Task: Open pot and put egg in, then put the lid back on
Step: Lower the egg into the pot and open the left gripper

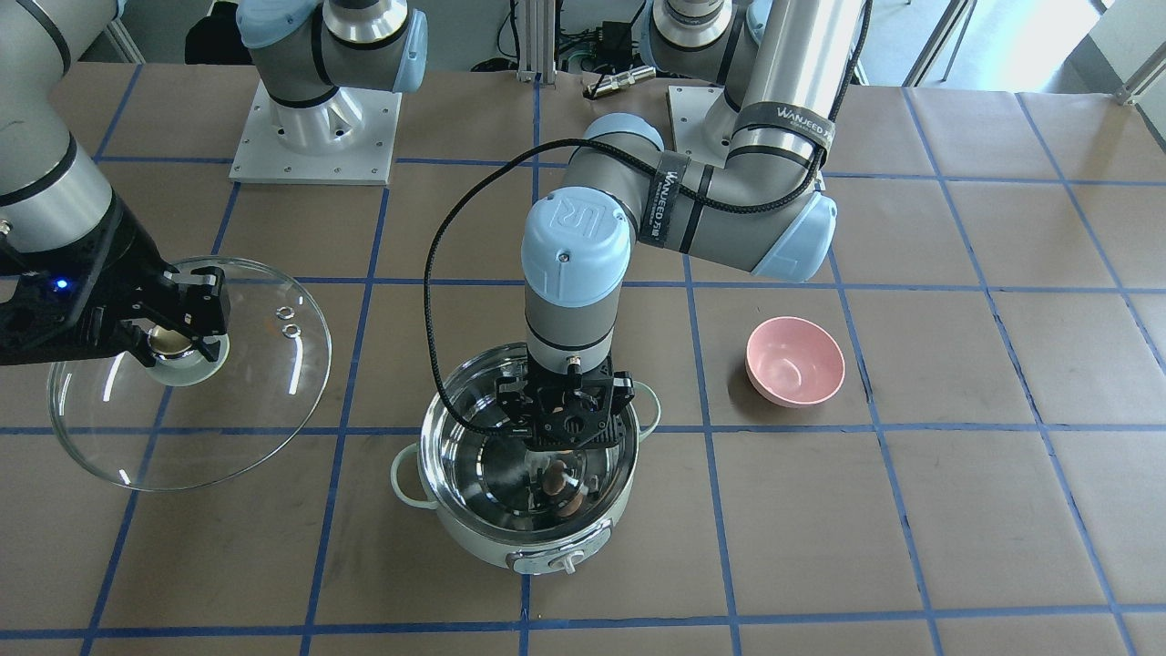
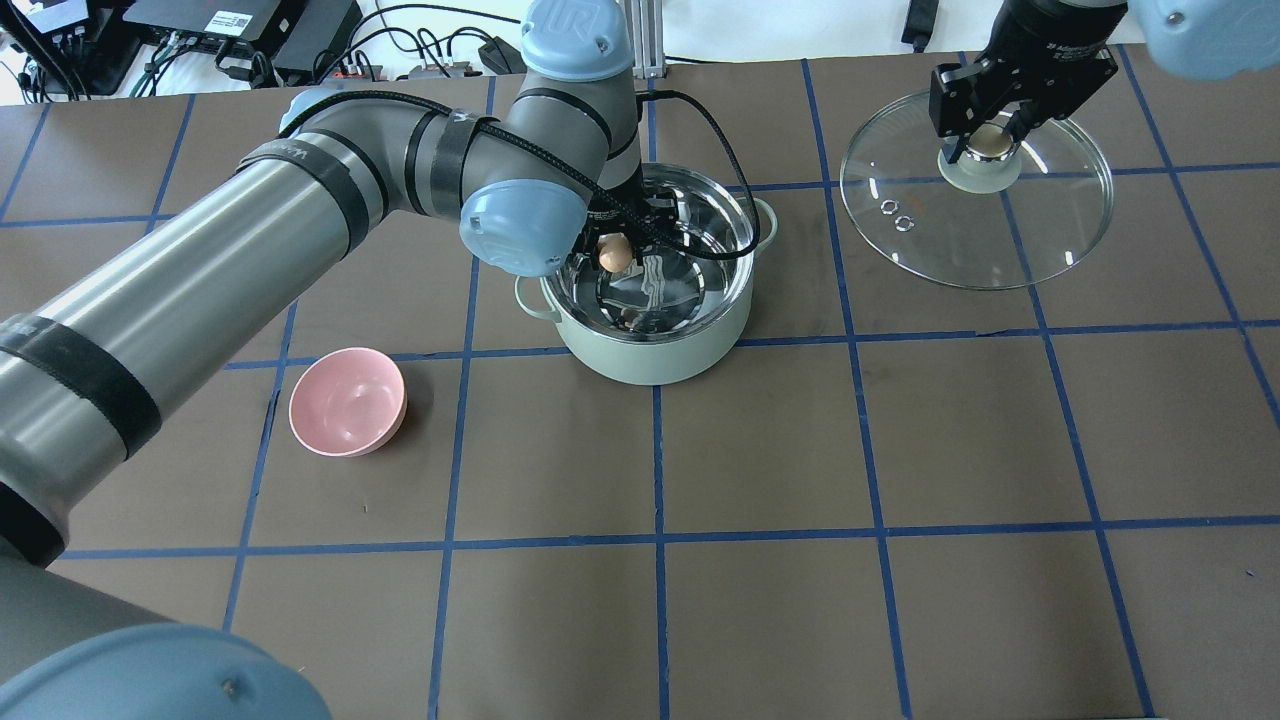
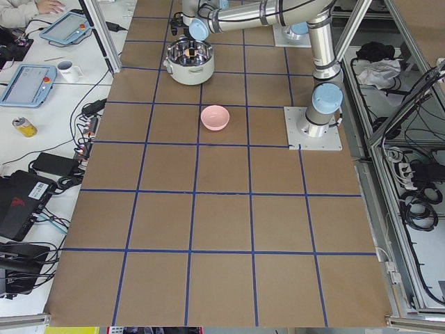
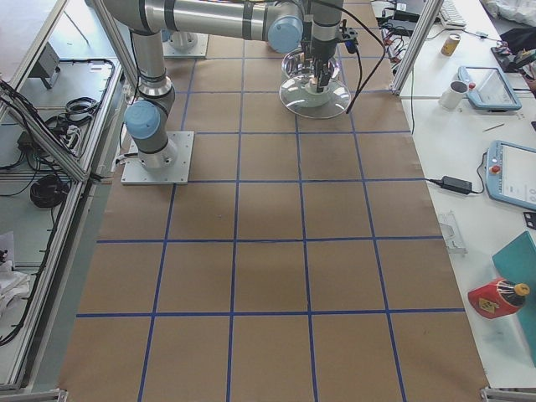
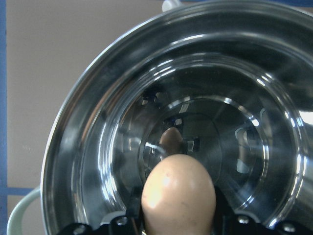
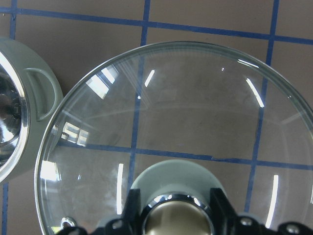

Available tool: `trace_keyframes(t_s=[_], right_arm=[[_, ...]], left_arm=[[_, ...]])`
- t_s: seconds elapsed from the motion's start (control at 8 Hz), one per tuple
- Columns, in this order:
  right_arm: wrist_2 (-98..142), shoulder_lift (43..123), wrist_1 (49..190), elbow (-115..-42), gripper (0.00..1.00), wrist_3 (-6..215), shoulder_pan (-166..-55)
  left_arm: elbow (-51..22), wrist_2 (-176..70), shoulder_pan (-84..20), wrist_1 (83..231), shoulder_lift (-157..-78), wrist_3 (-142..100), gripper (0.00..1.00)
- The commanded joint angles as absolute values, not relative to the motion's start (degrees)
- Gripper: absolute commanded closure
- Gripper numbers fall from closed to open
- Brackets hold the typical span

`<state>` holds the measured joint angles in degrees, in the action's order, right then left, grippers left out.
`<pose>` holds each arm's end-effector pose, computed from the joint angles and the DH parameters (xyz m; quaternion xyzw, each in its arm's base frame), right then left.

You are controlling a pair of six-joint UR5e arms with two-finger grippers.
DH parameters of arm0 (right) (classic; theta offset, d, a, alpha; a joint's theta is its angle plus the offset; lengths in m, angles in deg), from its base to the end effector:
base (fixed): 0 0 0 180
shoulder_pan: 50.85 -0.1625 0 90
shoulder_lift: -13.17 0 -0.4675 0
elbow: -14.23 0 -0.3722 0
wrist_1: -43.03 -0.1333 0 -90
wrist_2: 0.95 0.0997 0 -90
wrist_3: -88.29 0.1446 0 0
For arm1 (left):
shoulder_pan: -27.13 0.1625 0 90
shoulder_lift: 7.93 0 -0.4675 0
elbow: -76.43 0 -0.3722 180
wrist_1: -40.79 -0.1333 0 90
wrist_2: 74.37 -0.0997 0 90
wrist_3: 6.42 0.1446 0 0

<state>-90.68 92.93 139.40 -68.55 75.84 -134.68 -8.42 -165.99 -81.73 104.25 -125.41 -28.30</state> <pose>0.0727 -0.5739 0.4644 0.0548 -0.9981 0.0292 0.0024 -0.3389 -0.5923 0.2990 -0.0269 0.9989 -0.0393 0.0005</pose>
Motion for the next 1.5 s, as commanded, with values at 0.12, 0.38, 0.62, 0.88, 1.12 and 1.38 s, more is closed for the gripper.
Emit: trace_keyframes(t_s=[0.12,0.38,0.62,0.88,1.12,1.38], right_arm=[[-90.5,92.9,139.4,-68.6,1.0,75.8,-134.8],[-90.5,92.8,139.4,-68.6,1.0,75.8,-134.8],[-90.5,92.6,139.4,-68.6,1.0,75.7,-134.8],[-90.6,92.5,140.1,-68.6,1.0,75.1,-134.8],[-90.6,92.5,140.1,-68.8,1.0,75.2,-134.8],[-90.7,92.4,140.9,-69.1,1.0,74.3,-134.8]], left_arm=[[-8.3,-166.5,-82.2,97.6,-129.6,-27.9,1.0],[-8.6,-165.6,-82.3,97.7,-129.8,-27.9,1.0],[-8.8,-162.3,-82.3,97.6,-130.1,-28.3,1.0],[-8.9,-162.2,-82.3,97.7,-130.5,-28.1,1.0],[-8.9,-162.3,-82.3,97.7,-130.5,-28.2,0.96],[-8.9,-162.2,-82.3,97.7,-130.4,-28.5,0.66]])
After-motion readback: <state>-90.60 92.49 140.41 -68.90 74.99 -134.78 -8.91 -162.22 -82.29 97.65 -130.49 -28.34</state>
